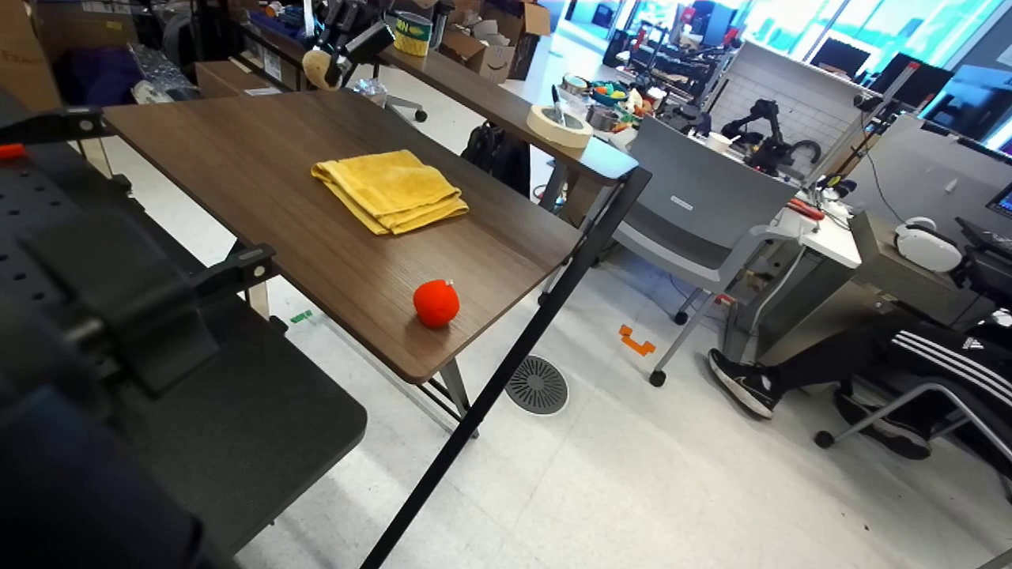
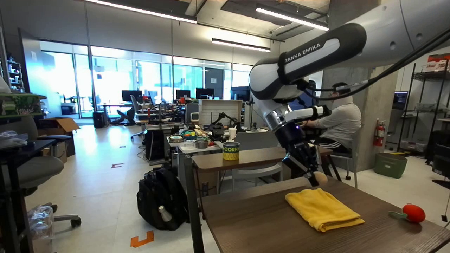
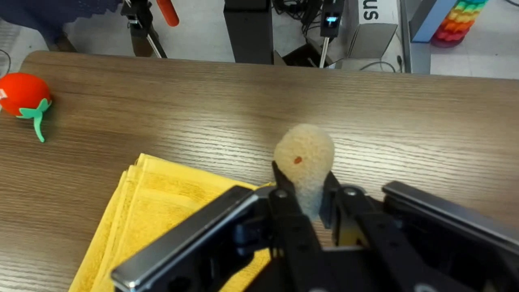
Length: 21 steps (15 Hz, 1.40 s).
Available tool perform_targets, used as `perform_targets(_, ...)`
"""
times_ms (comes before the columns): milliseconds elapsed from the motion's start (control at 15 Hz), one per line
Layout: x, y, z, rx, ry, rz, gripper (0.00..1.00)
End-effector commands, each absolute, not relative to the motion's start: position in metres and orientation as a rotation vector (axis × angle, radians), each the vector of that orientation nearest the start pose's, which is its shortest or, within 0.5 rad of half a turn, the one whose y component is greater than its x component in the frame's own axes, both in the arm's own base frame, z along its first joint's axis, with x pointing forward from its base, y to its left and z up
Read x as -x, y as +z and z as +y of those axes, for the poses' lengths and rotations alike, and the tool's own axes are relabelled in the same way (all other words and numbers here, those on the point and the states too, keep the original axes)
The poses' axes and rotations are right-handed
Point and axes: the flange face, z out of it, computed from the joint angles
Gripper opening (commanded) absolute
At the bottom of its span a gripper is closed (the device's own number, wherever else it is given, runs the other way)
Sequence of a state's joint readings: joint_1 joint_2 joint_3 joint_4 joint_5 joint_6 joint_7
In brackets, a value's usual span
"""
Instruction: Move the potato to the left, wipe the table with the yellow towel, move the red plush toy to the left, wipe the right side of the table with the towel, move the potato and red toy to the right, wipe the left side of the table
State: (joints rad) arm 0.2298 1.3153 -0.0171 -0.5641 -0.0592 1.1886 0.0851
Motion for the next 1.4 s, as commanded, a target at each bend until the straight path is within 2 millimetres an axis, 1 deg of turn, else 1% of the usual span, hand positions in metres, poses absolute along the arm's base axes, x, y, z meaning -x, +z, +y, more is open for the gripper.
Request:
perform_targets(0,-0.715,0.142,0.144,3.216,0.945,-0.049,0.05)
perform_targets(67,-0.720,0.134,0.145,3.236,0.879,-0.002,0.05)
perform_targets(133,-0.728,0.128,0.149,3.272,0.765,0.031,0.05)
perform_targets(333,-0.744,0.113,0.170,3.308,0.474,0.041,0.05)
perform_targets(467,-0.749,0.105,0.193,3.310,0.294,0.029,0.05)
perform_targets(533,-0.749,0.103,0.209,3.320,0.212,0.001,0.05)
perform_targets(667,-0.748,0.096,0.239,3.354,0.072,-0.091,0.05)
perform_targets(733,-0.747,0.095,0.253,3.373,-0.001,-0.139,0.05)
perform_targets(933,-0.743,0.090,0.286,3.422,-0.223,-0.272,0.05)
perform_targets(1133,-0.746,0.086,0.298,3.445,-0.490,-0.349,0.05)
perform_targets(1267,-0.751,0.085,0.298,3.436,-0.678,-0.345,0.05)
perform_targets(1333,-0.752,0.084,0.298,3.422,-0.730,-0.321,0.05)
